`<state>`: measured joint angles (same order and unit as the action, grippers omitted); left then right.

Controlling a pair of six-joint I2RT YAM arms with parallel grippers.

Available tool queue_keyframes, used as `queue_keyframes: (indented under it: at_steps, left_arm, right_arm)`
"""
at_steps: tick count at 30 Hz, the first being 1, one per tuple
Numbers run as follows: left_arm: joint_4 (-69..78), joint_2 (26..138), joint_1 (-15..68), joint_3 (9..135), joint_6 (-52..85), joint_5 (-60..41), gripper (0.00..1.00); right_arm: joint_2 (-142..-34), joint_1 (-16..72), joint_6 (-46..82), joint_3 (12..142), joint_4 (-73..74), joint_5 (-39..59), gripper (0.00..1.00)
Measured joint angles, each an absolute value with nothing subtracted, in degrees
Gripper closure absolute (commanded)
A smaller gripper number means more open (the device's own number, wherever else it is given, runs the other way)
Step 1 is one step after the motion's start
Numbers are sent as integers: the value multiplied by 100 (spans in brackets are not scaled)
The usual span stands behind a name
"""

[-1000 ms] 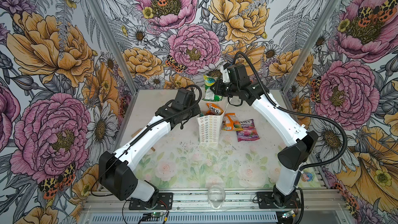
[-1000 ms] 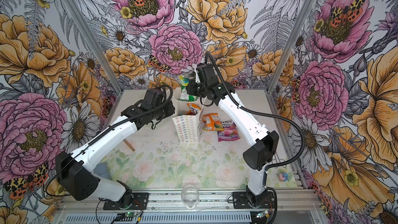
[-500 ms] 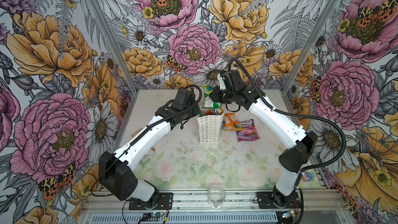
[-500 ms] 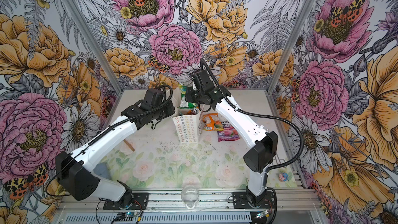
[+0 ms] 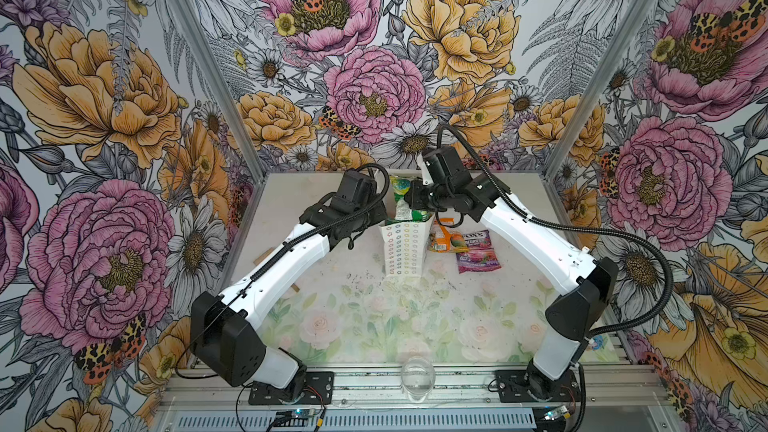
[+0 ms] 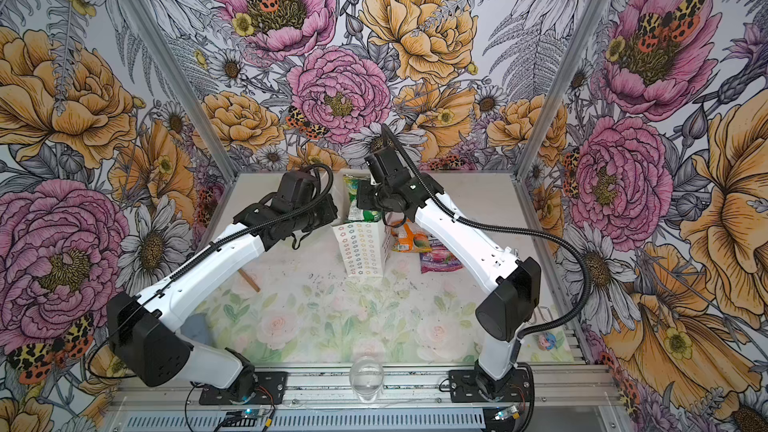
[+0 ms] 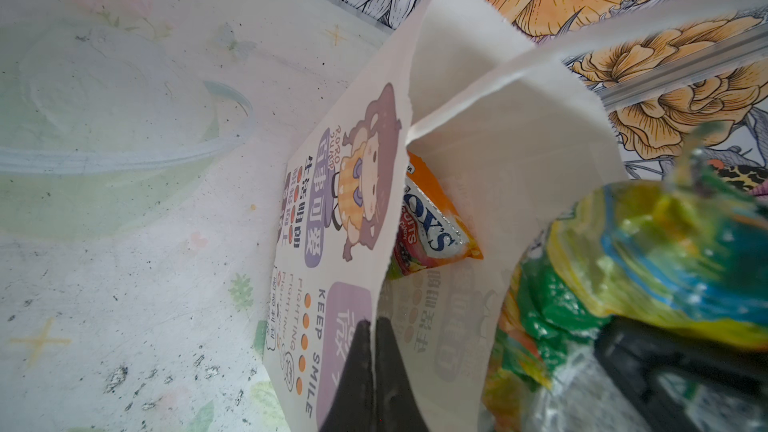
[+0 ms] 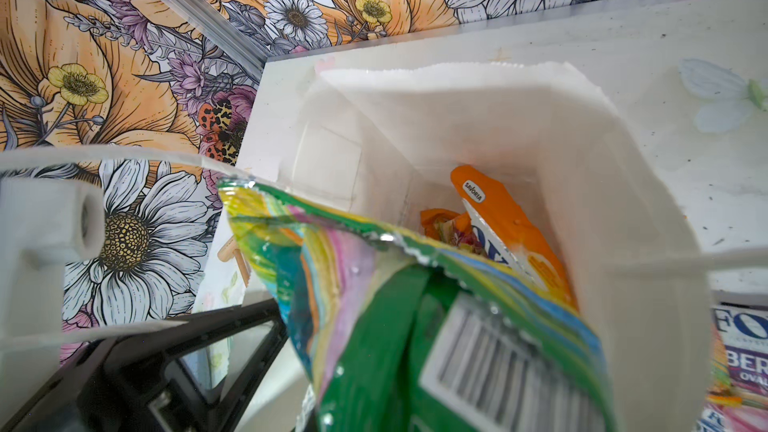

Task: Place the snacks into the paper bag
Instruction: 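Lower the held green bag into the paper bag opening with the right gripper, then open the right gripper to release the green bag into the paper bag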

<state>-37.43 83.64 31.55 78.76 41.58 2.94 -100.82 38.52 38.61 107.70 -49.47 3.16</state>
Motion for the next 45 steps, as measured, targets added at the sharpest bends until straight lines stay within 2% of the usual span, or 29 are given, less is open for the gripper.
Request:
queue_keyframes:
  at_steps: [12,17,32,45]
  left_arm:
    - [-3739,8364,3175,7876,4160,294,100]
    - [-3739,8364,3175,7876,4160,294,100]
    - [-3739,8364,3203,7876,4163,294,100]
    - [-3719,8364,3214,7876,4163,296,100]
  right_arm:
    - [-10007,3986,4014,10514,-4945,274,91]
    - [-10005,3986,4106,10488,-4936,274,81]
    - [-9867,4023,4263,10287,-4923,255,67]
    - [-9751,4023,4261,10287,-4904,252,65]
